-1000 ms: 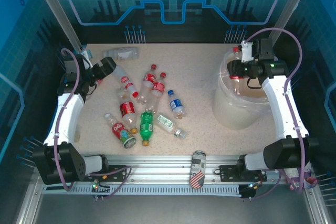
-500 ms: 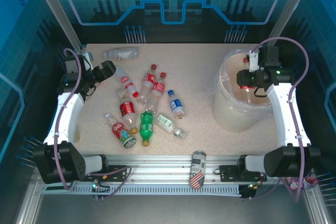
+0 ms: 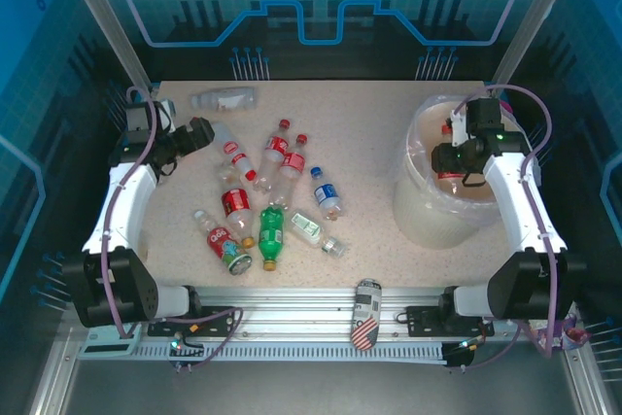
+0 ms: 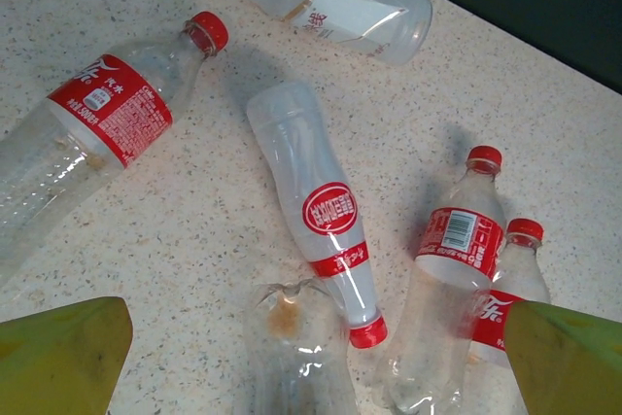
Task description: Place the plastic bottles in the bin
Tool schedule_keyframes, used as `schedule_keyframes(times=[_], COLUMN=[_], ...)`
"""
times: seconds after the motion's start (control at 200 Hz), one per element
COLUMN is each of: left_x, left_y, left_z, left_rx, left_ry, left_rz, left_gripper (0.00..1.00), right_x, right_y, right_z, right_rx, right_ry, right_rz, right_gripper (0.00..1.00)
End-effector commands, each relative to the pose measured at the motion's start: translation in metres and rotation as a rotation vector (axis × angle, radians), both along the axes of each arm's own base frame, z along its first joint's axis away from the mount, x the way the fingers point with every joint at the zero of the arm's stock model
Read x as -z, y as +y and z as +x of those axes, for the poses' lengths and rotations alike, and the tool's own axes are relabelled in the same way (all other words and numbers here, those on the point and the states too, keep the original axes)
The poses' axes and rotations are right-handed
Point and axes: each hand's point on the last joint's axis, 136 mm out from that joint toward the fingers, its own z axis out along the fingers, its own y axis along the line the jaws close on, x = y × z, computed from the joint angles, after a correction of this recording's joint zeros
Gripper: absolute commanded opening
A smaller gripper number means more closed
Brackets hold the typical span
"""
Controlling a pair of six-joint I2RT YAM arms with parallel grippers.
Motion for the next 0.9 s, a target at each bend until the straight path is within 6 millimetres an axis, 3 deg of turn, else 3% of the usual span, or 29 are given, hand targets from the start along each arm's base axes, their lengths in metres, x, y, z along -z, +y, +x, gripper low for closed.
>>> schedule_keyframes(times=[0.0, 0.305, 0.605, 0.765, 0.895], left_x=[-0.003, 0.004, 0.000, 0.027, 0.063], left_y=[0.007, 0.014, 0.043, 0.062, 0.085], left_z=[0.002, 0.001, 0.017, 0.034, 0.048], left_rx=[-0.001, -0.006, 0.058, 0.126, 0.183], left_ry=[0.006, 0.048, 0.201, 0.314, 0.433], left_rz=[0.037, 0.081, 0.307, 0.418, 0.408], left_gripper=[0.99, 0.99, 0.99, 0.99, 0.99], right_x=[-0.004, -0.040, -0.141, -0.187, -0.191], right_y=[-0.001, 0.002, 0.027, 0.052, 0.075], right_z=[0.000, -0.008, -0.028, -0.038, -0.042], right_rx=[0.009, -0.024, -0.123, -0.184, -0.249], right_ry=[-0.020, -0.093, -0.371, -0.594, -0.613], right_rz=[-0.001, -0.012, 0.061, 0.190, 0.314], right_gripper=[0.58, 0.88, 0.98, 0.98, 0.97])
